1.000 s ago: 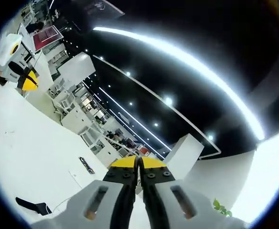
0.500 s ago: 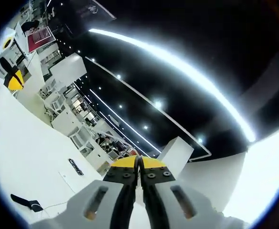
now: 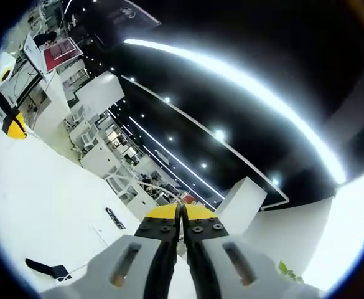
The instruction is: Peel open the Velcro strap on the desktop, arrange the wired earphones neatly onto it, and close the Velcro strap to secure them.
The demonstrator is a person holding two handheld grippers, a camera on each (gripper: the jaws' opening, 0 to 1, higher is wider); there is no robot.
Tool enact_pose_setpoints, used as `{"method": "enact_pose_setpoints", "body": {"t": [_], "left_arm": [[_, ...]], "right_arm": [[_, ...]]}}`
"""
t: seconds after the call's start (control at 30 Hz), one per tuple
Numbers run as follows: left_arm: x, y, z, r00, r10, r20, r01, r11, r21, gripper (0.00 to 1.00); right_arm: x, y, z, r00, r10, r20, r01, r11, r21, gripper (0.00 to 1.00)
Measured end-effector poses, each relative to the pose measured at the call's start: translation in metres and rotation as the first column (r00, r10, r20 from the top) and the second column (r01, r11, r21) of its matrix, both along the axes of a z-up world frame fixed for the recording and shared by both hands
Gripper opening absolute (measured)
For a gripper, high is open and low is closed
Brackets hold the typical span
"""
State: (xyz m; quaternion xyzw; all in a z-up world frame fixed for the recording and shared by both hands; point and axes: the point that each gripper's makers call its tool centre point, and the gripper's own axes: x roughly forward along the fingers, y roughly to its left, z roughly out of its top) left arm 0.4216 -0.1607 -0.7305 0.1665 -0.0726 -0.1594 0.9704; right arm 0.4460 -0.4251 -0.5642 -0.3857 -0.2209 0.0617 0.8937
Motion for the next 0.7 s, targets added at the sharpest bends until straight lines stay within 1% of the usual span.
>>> {"method": "enact_pose_setpoints", "body": {"t": [0.07, 0.1, 0.13, 0.33, 0.43, 0.5, 0.6, 0.7], "left_arm": [[0.001, 0.007, -0.008, 1.000, 0.017, -0.017, -0.016, 1.000, 0.003, 0.06], [0.003, 0.008, -0.008, 1.000, 0.020, -0.021, -0.020, 1.000, 0.002, 0.06], [0.005, 0.013, -0.012, 0.999, 0.033, -0.030, -0.033, 0.999, 0.000, 0.06], [0.012, 0.034, -0.032, 0.993, 0.091, -0.070, -0.091, 0.996, 0.003, 0.06], [0.010, 0.047, -0.043, 0.988, 0.120, -0.100, -0.121, 0.993, -0.004, 0.06], [0.011, 0.055, -0.047, 0.984, 0.141, -0.107, -0.143, 0.990, -0.010, 0.06], [0.011, 0.071, -0.051, 0.978, 0.171, -0.122, -0.176, 0.984, -0.036, 0.06], [0.009, 0.074, -0.053, 0.976, 0.178, -0.128, -0.184, 0.982, -0.036, 0.06]], "right_arm": [[0.003, 0.011, -0.008, 1.000, 0.008, -0.012, -0.009, 0.999, -0.031, 0.04], [0.005, 0.015, -0.010, 1.000, 0.015, -0.020, -0.016, 0.999, -0.038, 0.04], [0.007, 0.022, -0.016, 0.999, 0.030, -0.037, -0.031, 0.998, -0.052, 0.04], [0.015, 0.038, -0.040, 0.992, 0.061, -0.107, -0.071, 0.994, -0.085, 0.04], [0.018, 0.046, -0.056, 0.985, 0.083, -0.154, -0.098, 0.991, -0.092, 0.04], [0.021, 0.051, -0.066, 0.980, 0.086, -0.178, -0.106, 0.989, -0.106, 0.04], [0.022, 0.055, -0.074, 0.976, 0.091, -0.197, -0.116, 0.986, -0.119, 0.04], [0.023, 0.060, -0.079, 0.970, 0.107, -0.217, -0.134, 0.984, -0.115, 0.04]]}}
